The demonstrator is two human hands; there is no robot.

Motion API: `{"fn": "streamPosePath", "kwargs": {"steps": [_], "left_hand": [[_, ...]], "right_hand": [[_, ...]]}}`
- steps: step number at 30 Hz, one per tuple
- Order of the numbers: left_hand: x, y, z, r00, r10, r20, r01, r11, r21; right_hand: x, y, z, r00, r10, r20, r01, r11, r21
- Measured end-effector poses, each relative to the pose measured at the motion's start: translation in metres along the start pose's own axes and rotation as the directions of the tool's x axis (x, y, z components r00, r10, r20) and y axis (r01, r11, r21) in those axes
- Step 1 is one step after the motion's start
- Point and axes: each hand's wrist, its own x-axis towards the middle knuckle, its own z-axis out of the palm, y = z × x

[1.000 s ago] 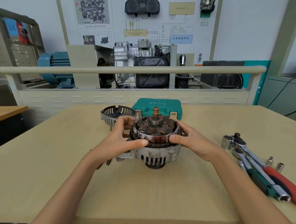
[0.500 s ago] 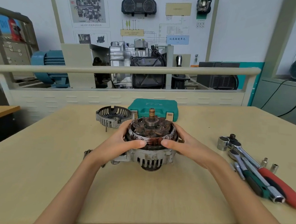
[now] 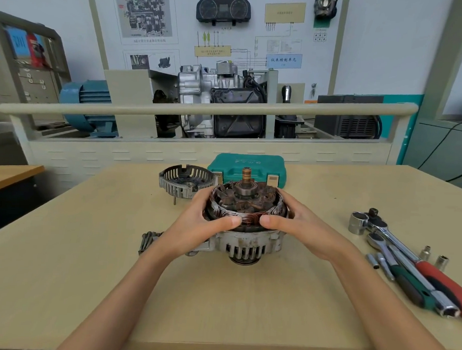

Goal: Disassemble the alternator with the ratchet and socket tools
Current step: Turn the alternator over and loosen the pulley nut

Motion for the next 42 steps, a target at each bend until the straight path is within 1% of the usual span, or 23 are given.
{"fn": "streamPosePath", "kwargs": {"steps": [7, 10, 14, 21, 26, 28, 30, 31, 33, 34, 36, 37, 40, 42], "left_hand": [[-0.002, 0.003, 0.003, 0.999, 0.027, -0.035, -0.026, 0.999, 0.027], [-0.001, 0.006, 0.004, 0.998, 0.041, -0.048, -0.040, 0.999, 0.030], [-0.002, 0.006, 0.005, 0.999, 0.040, -0.029, -0.038, 0.998, 0.058], [-0.001, 0.000, 0.000, 0.998, 0.030, 0.049, -0.029, 0.999, -0.019], [-0.002, -0.002, 0.001, 0.999, 0.002, 0.054, 0.002, 0.998, -0.061], [-0.002, 0.000, 0.002, 0.999, -0.024, 0.025, 0.026, 0.997, -0.072], [-0.005, -0.001, 0.004, 1.000, -0.013, 0.006, 0.014, 0.998, -0.067], [-0.005, -0.003, 0.003, 1.000, -0.015, 0.014, 0.016, 0.998, -0.057], [0.001, -0.002, 0.000, 0.998, -0.042, 0.050, 0.042, 0.999, -0.009], [0.006, -0.001, -0.001, 0.996, -0.072, 0.059, 0.073, 0.997, -0.013], [0.019, -0.002, -0.006, 0.985, -0.167, 0.035, 0.170, 0.979, -0.110], [0.020, -0.006, -0.007, 0.976, -0.215, 0.037, 0.218, 0.960, -0.176], [0.005, -0.015, -0.003, 0.937, -0.313, 0.158, 0.350, 0.857, -0.377], [-0.002, -0.022, -0.002, 0.912, -0.375, 0.166, 0.409, 0.793, -0.451]], "right_hand": [[0.004, 0.002, -0.001, 1.000, 0.003, 0.021, -0.005, 0.993, 0.116], [0.006, 0.002, -0.001, 1.000, 0.005, -0.005, -0.004, 0.992, 0.129], [0.006, 0.001, 0.000, 1.000, 0.015, -0.002, -0.015, 0.989, 0.148], [0.005, 0.003, -0.002, 1.000, 0.021, -0.001, -0.020, 0.989, 0.144], [0.005, 0.001, -0.003, 0.999, 0.028, 0.021, -0.031, 0.985, 0.168], [0.004, 0.002, 0.000, 0.999, 0.034, 0.022, -0.037, 0.979, 0.202], [0.001, 0.006, 0.005, 0.999, 0.041, -0.006, -0.039, 0.966, 0.255], [0.000, 0.008, 0.008, 0.998, 0.053, -0.026, -0.044, 0.966, 0.256], [-0.002, 0.009, 0.013, 0.994, 0.085, -0.067, -0.069, 0.975, 0.211], [-0.004, 0.008, 0.014, 0.990, 0.110, -0.088, -0.090, 0.975, 0.201], [-0.005, 0.007, 0.015, 0.980, 0.177, -0.086, -0.151, 0.956, 0.252], [-0.006, 0.007, 0.015, 0.978, 0.202, -0.055, -0.178, 0.942, 0.284], [-0.008, 0.008, 0.018, 0.974, 0.224, 0.036, -0.221, 0.901, 0.374], [-0.008, 0.009, 0.022, 0.977, 0.206, 0.062, -0.212, 0.871, 0.443]]}}
